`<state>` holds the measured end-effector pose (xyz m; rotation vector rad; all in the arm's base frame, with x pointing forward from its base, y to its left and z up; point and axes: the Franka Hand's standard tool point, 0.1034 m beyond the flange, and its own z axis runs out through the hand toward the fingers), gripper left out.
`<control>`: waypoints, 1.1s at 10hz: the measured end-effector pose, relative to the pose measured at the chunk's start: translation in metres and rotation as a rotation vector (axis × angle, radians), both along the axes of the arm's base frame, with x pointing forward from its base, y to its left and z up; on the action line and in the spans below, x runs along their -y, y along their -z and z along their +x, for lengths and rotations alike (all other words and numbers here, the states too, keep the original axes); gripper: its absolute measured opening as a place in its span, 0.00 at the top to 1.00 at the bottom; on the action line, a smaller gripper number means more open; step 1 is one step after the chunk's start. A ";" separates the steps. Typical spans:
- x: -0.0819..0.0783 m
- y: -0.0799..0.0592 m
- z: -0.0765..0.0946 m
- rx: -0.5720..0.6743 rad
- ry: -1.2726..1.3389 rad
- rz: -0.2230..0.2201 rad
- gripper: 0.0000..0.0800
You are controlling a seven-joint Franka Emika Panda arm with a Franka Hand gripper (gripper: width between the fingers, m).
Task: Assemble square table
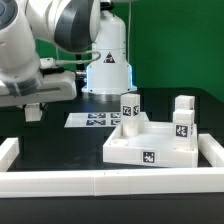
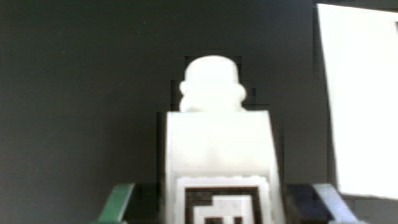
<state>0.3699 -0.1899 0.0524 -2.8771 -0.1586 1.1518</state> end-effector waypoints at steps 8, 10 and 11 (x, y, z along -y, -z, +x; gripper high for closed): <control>-0.005 -0.020 0.036 0.299 0.063 0.030 0.64; -0.016 -0.030 0.061 0.462 0.120 0.034 0.64; -0.023 -0.036 0.067 0.499 0.132 0.035 0.64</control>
Offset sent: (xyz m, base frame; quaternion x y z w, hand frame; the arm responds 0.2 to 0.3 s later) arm 0.0000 0.0000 0.0000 0.0000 0.0000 0.0000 1.0000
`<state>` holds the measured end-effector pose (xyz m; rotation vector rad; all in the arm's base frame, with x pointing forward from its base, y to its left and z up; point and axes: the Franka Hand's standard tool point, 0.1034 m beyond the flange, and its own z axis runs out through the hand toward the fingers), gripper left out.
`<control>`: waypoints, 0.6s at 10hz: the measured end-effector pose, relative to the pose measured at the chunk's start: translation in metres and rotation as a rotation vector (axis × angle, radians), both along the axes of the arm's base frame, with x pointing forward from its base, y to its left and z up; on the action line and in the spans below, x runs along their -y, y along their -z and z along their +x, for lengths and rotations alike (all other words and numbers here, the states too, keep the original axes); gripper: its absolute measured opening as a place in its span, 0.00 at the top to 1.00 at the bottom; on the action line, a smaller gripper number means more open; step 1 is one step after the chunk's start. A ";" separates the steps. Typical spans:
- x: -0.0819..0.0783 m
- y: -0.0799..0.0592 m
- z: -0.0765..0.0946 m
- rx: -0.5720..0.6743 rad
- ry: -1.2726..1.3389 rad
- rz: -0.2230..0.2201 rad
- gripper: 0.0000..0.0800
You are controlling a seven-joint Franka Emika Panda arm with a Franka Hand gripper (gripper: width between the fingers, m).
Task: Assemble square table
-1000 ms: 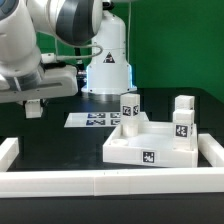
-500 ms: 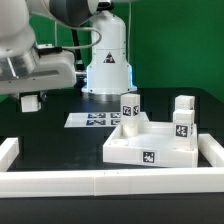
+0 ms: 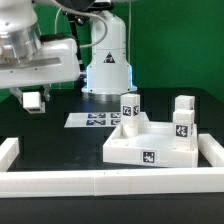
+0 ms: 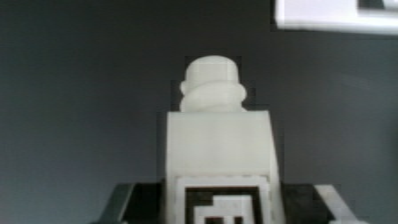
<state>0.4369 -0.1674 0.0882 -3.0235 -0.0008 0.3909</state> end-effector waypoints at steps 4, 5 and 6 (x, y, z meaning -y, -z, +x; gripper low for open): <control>-0.015 -0.017 0.035 0.271 0.067 -0.044 0.64; -0.017 -0.020 0.035 0.321 0.082 -0.060 0.64; -0.014 -0.018 0.033 0.355 0.074 -0.084 0.64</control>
Offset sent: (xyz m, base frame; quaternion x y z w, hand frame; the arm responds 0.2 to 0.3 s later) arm 0.0226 0.0234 0.0119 0.0270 0.1978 0.0380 0.9791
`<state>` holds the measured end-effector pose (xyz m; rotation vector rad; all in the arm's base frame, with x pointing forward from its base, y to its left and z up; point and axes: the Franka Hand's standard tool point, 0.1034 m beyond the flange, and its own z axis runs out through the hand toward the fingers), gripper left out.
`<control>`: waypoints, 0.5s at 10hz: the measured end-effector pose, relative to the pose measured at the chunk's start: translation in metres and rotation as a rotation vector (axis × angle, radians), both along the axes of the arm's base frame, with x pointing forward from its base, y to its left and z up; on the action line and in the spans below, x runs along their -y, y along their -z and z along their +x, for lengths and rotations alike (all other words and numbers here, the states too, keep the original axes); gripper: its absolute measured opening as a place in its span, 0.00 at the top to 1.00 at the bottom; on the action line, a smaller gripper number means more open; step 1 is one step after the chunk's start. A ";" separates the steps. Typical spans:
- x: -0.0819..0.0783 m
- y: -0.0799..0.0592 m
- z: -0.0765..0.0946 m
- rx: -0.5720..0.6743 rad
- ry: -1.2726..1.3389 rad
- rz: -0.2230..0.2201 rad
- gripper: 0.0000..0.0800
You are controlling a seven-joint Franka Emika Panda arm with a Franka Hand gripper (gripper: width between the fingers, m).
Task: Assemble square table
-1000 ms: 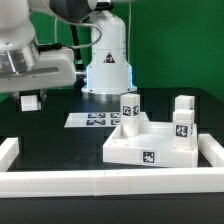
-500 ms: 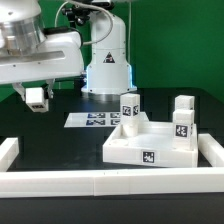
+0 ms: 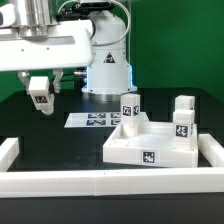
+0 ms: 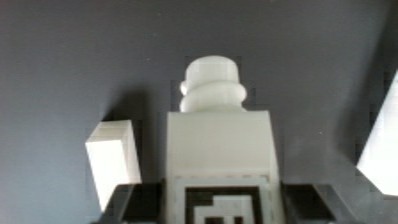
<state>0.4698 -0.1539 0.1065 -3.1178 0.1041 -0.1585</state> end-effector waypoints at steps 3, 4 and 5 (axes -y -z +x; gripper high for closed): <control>0.003 0.002 -0.002 0.029 0.004 -0.016 0.64; 0.002 0.003 -0.002 0.030 0.009 -0.016 0.64; -0.009 0.005 -0.001 0.033 0.037 -0.011 0.64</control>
Offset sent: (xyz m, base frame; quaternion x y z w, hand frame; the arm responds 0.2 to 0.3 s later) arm 0.0000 0.0000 0.0000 0.0000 0.0000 0.0000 1.0000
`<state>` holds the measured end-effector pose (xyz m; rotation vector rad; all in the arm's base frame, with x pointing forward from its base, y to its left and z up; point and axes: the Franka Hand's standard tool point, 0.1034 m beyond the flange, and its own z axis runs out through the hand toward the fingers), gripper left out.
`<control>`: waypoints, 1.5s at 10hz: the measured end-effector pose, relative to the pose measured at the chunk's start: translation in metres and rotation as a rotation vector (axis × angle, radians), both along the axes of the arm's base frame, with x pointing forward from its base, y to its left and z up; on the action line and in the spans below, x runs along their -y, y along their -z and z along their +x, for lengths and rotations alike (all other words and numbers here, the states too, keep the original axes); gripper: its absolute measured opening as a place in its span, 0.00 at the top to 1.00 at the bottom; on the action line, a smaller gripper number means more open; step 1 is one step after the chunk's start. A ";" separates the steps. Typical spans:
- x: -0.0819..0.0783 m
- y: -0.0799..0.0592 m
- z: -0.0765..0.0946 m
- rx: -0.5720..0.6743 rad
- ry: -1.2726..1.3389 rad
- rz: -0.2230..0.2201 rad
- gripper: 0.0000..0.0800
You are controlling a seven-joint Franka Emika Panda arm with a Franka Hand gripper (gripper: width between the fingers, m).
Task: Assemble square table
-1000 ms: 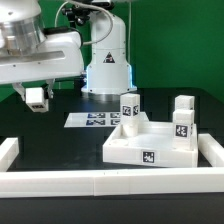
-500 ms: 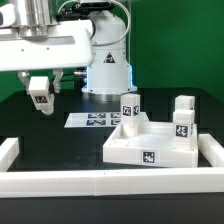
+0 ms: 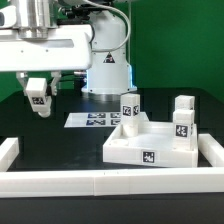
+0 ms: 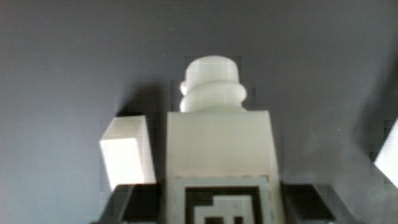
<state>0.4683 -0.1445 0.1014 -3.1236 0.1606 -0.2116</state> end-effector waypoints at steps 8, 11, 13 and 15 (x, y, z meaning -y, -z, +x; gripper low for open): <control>-0.079 -0.023 0.061 0.079 0.127 0.058 0.64; -0.068 -0.027 0.065 0.197 0.126 -0.012 0.64; -0.055 -0.030 0.058 0.308 0.140 -0.087 0.64; -0.073 -0.030 0.063 0.325 0.163 -0.061 0.64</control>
Offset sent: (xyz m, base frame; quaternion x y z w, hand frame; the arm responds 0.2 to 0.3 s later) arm 0.0465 0.0520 0.0116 0.0039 0.0102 0.0632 0.9979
